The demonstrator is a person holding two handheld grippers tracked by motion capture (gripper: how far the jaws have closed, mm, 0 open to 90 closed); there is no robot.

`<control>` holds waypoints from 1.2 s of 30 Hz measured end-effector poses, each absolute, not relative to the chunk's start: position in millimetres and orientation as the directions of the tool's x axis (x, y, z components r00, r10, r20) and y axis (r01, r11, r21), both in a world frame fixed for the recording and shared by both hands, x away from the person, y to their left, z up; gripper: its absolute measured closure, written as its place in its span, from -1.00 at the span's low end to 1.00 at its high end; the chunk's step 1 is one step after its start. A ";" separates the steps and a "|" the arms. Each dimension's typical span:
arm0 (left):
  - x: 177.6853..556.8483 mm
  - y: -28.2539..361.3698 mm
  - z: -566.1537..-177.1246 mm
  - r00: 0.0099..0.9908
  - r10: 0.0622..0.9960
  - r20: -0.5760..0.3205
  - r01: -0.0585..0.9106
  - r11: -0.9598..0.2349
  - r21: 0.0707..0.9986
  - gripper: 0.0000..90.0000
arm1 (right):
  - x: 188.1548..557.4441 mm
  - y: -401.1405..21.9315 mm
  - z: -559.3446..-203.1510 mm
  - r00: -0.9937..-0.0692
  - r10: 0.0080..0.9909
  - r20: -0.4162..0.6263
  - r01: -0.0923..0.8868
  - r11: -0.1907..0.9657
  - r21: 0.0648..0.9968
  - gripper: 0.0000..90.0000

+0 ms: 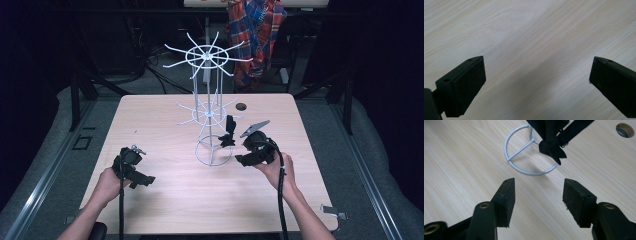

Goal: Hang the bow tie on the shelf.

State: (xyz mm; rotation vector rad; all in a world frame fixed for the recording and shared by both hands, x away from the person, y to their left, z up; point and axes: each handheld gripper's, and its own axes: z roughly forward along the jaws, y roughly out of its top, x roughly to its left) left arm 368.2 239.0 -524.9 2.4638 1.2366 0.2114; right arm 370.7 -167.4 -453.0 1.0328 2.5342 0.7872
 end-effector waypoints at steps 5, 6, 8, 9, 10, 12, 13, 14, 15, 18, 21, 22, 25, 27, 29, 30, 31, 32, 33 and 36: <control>368.1 239.7 -524.7 0.602 0.798 -0.032 0.742 -0.544 0.392 -0.99 | 369.0 -180.0 -449.0 -0.676 0.735 -0.039 0.577 0.562 0.592 -0.13; 368.0 239.8 -524.8 0.600 0.799 -0.031 0.742 -0.542 0.394 -0.99 | 368.6 -182.5 -448.9 -0.673 0.739 -0.024 0.584 0.552 0.596 -0.15; 368.1 240.1 -525.0 0.599 0.800 -0.033 0.743 -0.540 0.395 -0.99 | 367.1 -188.2 -448.3 -0.667 0.745 -0.020 0.590 0.544 0.596 -0.19; 368.1 240.0 -525.1 0.599 0.800 -0.033 0.743 -0.540 0.395 -0.99 | 366.3 -190.0 -448.1 -0.663 0.749 -0.016 0.593 0.538 0.599 -0.20; 368.1 239.9 -525.1 0.600 0.800 -0.032 0.743 -0.541 0.394 -0.99 | 365.3 -192.6 -447.9 -0.659 0.752 -0.009 0.599 0.533 0.598 -0.22; 368.1 239.6 -524.8 0.602 0.798 -0.034 0.742 -0.543 0.393 -0.99 | 362.6 -199.1 -447.3 -0.654 0.757 -0.009 0.605 0.529 0.595 -0.26; 368.0 239.4 -524.8 0.602 0.798 -0.034 0.742 -0.543 0.394 -0.99 | 361.4 -201.6 -447.4 -0.647 0.763 -0.004 0.616 0.525 0.587 -0.29; 367.9 239.4 -524.7 0.602 0.798 -0.034 0.742 -0.543 0.394 -0.99 | 360.7 -203.7 -447.8 -0.641 0.767 -0.004 0.620 0.521 0.586 -0.31; 367.9 239.4 -524.6 0.601 0.798 -0.034 0.742 -0.542 0.394 -0.99 | 359.4 -208.2 -447.9 -0.637 0.771 0.004 0.630 0.517 0.580 -0.31; 368.0 239.4 -524.7 0.601 0.798 -0.034 0.742 -0.542 0.394 -0.99 | 357.0 -217.5 -450.1 -0.619 0.785 0.019 0.649 0.497 0.576 -0.37; 368.1 239.4 -524.8 0.601 0.799 -0.035 0.742 -0.542 0.394 -0.99 | 354.6 -228.6 -452.2 -0.603 0.797 0.034 0.671 0.483 0.562 -0.44; 368.1 239.4 -524.8 0.601 0.799 -0.034 0.743 -0.542 0.394 -0.99 | 353.5 -232.0 -452.7 -0.599 0.800 0.034 0.675 0.481 0.559 -0.47; 368.3 239.5 -525.0 0.600 0.799 -0.035 0.743 -0.541 0.393 -0.99 | 350.8 -241.0 -454.7 -0.586 0.809 0.043 0.688 0.470 0.552 -0.52; 368.3 239.4 -525.0 0.602 0.798 -0.036 0.743 -0.542 0.393 -0.99 | 348.6 -247.4 -457.3 -0.571 0.820 0.045 0.700 0.457 0.549 -0.55; 368.2 239.2 -525.1 0.602 0.798 -0.036 0.743 -0.543 0.393 -0.99 | 346.2 -254.7 -460.3 -0.561 0.827 0.037 0.710 0.458 0.535 -0.56; 368.1 239.1 -525.1 0.601 0.798 -0.034 0.742 -0.542 0.393 -0.99 | 345.2 -258.0 -462.6 -0.556 0.830 0.036 0.716 0.457 0.527 -0.57; 368.1 239.3 -524.8 0.602 0.798 -0.032 0.741 -0.543 0.394 -0.99 | 344.1 -261.3 -465.7 -0.549 0.835 0.030 0.721 0.455 0.524 -0.58; 368.1 239.4 -524.6 0.601 0.799 -0.029 0.742 -0.543 0.394 -0.99 | 342.8 -264.2 -468.8 -0.544 0.839 0.033 0.729 0.453 0.514 -0.59; 368.2 239.6 -524.6 0.600 0.799 -0.030 0.742 -0.542 0.394 -0.99 | 341.9 -267.7 -472.7 -0.544 0.839 0.029 0.737 0.461 0.494 -0.61; 368.5 239.5 -524.7 0.600 0.799 -0.031 0.742 -0.542 0.394 -0.99 | 341.0 -274.7 -480.1 -0.540 0.841 -0.006 0.755 0.487 0.439 -0.67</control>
